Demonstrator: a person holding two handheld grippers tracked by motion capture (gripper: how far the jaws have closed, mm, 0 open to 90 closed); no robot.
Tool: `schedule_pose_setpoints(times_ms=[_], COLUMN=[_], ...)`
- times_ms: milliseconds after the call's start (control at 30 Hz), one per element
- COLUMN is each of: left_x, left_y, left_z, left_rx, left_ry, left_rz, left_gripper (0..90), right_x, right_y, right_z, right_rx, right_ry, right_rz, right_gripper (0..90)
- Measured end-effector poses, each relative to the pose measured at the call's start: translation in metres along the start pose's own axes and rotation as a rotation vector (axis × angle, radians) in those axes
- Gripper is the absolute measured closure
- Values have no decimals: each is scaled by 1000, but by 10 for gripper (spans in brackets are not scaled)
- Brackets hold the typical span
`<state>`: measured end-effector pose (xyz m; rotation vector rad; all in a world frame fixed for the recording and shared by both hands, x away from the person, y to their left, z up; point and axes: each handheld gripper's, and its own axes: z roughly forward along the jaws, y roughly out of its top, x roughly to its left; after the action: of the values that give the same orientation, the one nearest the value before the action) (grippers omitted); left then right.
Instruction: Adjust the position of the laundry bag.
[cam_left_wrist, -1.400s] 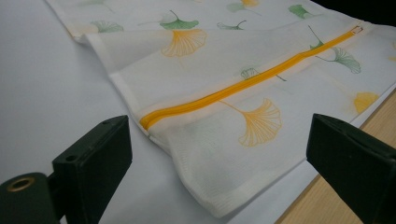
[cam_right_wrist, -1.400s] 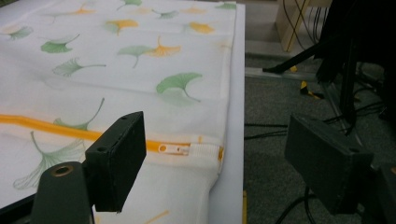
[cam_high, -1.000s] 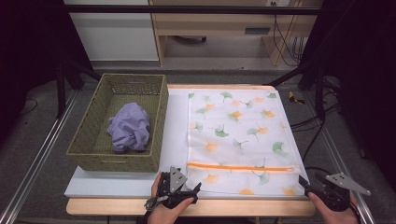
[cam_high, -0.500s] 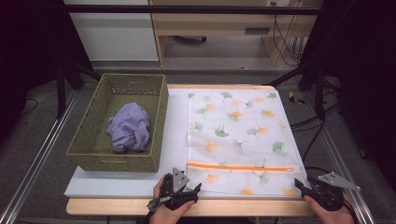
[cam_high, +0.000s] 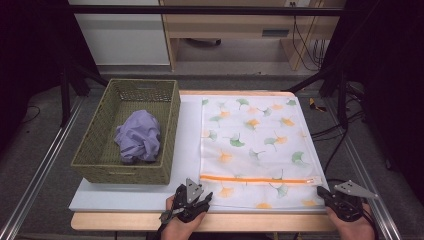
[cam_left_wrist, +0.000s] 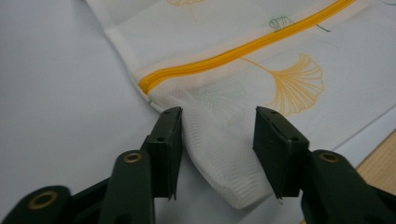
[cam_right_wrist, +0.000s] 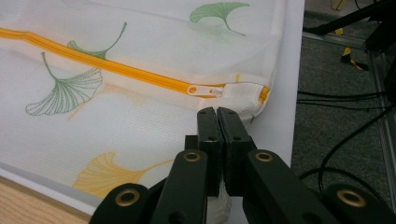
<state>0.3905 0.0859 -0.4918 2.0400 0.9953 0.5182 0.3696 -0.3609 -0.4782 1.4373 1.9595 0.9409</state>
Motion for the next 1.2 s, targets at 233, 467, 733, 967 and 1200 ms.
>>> schedule_pose_setpoints(times_ms=[233,467,733,967,1200], left_x=[5,11,16,15,14], left_y=[2,1,-7,-11,-13], left_z=[2,-15,-29,-29,-27], left_rx=[-19,-50,-51,-42,-38], left_ry=[0,56,86,84,83], left_rz=[46,34,8,5,5], left_gripper=[868,877,877,876,874], right_x=[2,13,25,26,24], right_y=[1,8,13,14,13], right_z=[2,9,13,14,14], right_rx=[2,14,23,8,10], right_ry=[14,34,57,61,56], right_rz=[-13,-58,-103,-119,-103], right_gripper=[888,889,889,889,890])
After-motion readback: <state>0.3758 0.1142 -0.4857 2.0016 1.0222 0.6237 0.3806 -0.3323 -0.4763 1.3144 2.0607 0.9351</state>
